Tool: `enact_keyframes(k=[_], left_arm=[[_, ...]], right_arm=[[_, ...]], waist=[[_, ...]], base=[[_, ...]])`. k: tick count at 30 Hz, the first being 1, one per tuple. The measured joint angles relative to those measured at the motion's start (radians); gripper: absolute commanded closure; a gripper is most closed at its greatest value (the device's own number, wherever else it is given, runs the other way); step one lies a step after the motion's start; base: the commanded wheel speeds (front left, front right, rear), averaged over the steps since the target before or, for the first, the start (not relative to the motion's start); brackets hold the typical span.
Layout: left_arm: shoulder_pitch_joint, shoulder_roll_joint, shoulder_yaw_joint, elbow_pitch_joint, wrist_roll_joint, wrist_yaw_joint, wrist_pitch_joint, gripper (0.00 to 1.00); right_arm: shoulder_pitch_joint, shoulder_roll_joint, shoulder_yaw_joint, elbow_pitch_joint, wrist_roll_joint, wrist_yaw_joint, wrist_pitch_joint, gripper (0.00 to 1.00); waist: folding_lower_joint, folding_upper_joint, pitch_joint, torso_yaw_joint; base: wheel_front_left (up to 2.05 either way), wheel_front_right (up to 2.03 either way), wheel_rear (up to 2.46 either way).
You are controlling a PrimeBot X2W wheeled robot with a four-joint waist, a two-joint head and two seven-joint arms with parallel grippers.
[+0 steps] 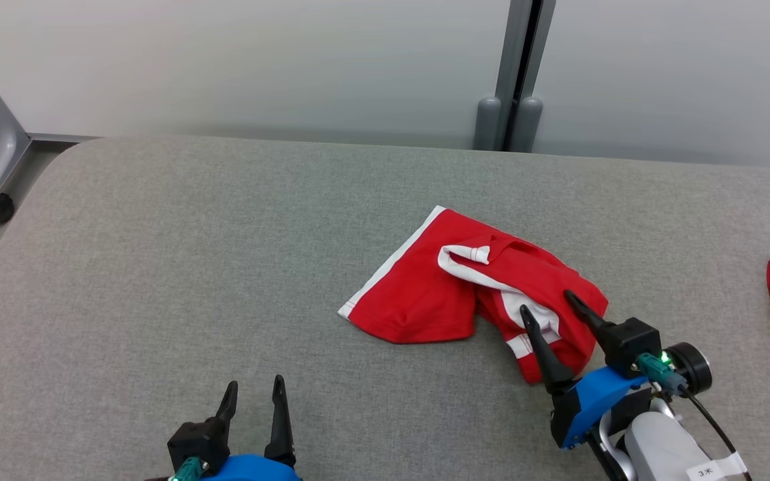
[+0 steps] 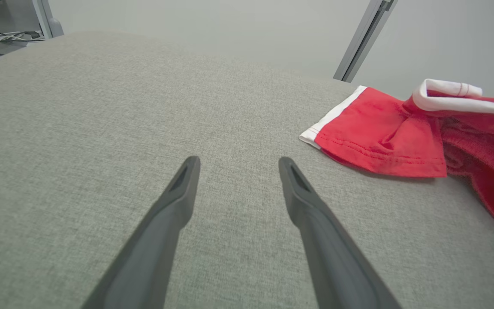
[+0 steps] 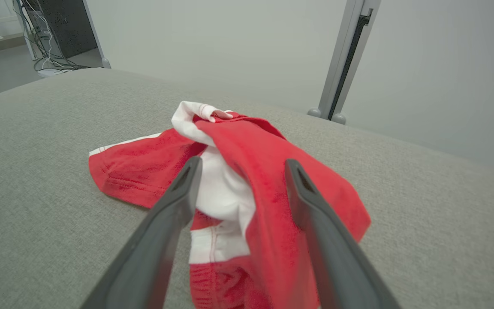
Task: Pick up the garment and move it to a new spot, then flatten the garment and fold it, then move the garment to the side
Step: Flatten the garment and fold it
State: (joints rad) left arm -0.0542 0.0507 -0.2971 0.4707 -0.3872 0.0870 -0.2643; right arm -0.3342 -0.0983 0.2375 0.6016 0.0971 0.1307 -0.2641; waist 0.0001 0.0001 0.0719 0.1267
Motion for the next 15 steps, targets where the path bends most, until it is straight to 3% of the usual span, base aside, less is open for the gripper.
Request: enact_keyframes(k=[4,5,6,7,15], left_arm=[[0.001,0.0,-0.002,0.0,-0.005,0.001,0.0,0.0],[0.001,0.0,-0.003,-0.002,-0.009,0.002,0.0,0.0],[0.0,0.0,-0.005,-0.004,-0.009,0.002,0.0,0.0],[-0.004,0.0,-0.007,-0.008,-0.013,0.003,0.0,0.0],[-0.008,0.0,-0.01,-0.011,-0.03,0.005,0.0,0.0]], right_arm=[[-0.018,-0.007,-0.015,0.046,-0.03,0.0,0.0,0.0],[-0.023,-0.007,-0.012,0.057,-0.038,0.0,0.0,0.21],[-0.027,-0.007,-0.011,0.064,-0.039,0.0,0.0,0.75],[-0.035,-0.006,-0.011,0.066,-0.034,0.0,0.0,1.0],[-0.056,-0.007,-0.022,-0.007,0.074,0.0,0.0,1.0]], waist=[[0.0,0.0,0.009,0.007],[0.0,0.0,0.011,0.008],[0.0,0.0001,0.012,0.008],[0.0,0.0,0.015,0.007],[0.0,0.0,0.0,-0.013]], base=[[0.0,0.0,0.0],[0.0,0.0,0.0],[0.0,0.0,0.0],[0.0,0.0,0.0],[0.0,0.0,0.0]])
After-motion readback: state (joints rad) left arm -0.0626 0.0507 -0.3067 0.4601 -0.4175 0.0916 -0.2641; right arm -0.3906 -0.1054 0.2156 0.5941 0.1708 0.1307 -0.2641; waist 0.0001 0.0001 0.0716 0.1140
